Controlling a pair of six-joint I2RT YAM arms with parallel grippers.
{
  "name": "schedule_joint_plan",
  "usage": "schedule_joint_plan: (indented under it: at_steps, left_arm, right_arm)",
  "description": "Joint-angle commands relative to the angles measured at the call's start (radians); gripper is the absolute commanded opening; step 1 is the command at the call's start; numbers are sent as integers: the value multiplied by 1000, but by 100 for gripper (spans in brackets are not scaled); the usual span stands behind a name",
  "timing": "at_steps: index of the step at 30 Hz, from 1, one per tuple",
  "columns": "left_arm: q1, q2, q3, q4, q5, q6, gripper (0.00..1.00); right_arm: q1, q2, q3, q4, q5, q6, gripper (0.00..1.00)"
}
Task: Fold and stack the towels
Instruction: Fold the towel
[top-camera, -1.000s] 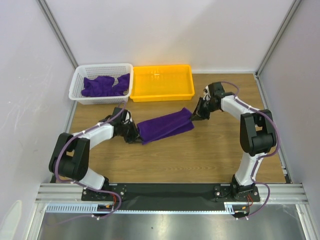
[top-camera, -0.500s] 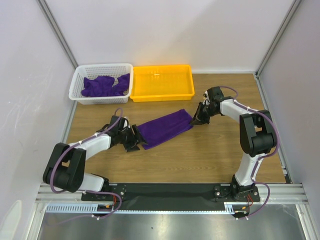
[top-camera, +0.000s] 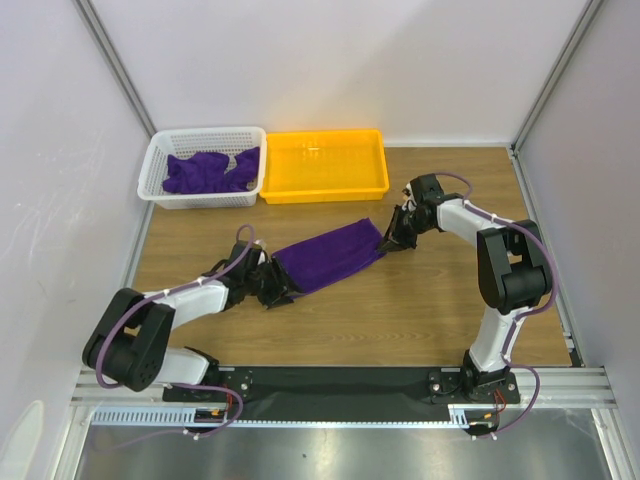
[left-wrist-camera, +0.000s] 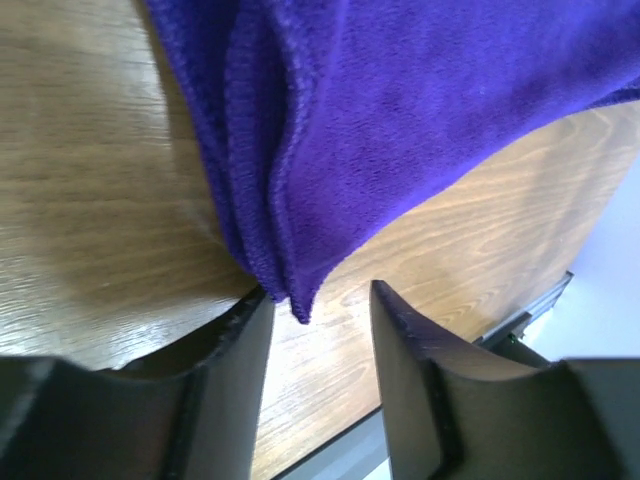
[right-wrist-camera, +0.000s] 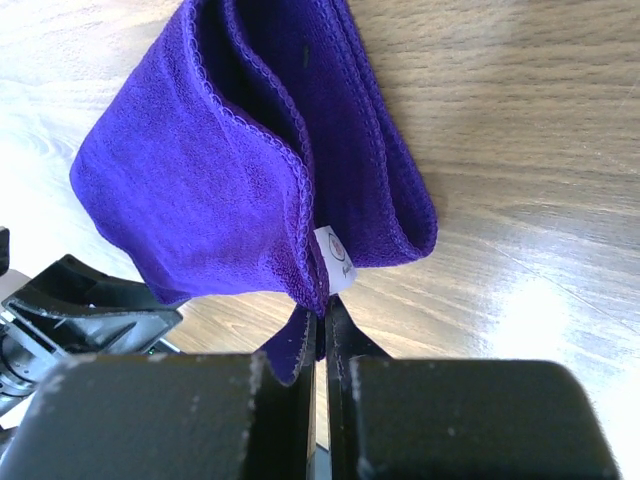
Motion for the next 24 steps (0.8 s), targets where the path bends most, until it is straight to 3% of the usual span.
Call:
schedule_joint_plan:
  at_steps: [1, 9, 13, 24]
  left_arm:
    - [-12, 9, -28, -58, -119, -12, 49]
    - [-10, -57, -29, -112, -228, 3, 49]
    - [-10, -37, -40, -82, -213, 5, 40]
    - [-12, 23, -46, -29, -133, 23, 40]
  right_arm:
    - [7, -22, 36, -10, 14, -6, 0]
    - [12, -13, 41, -14, 17, -5, 0]
    - [16, -13, 42, -15, 22, -2, 0]
    - [27, -5, 50, -17, 34, 3, 0]
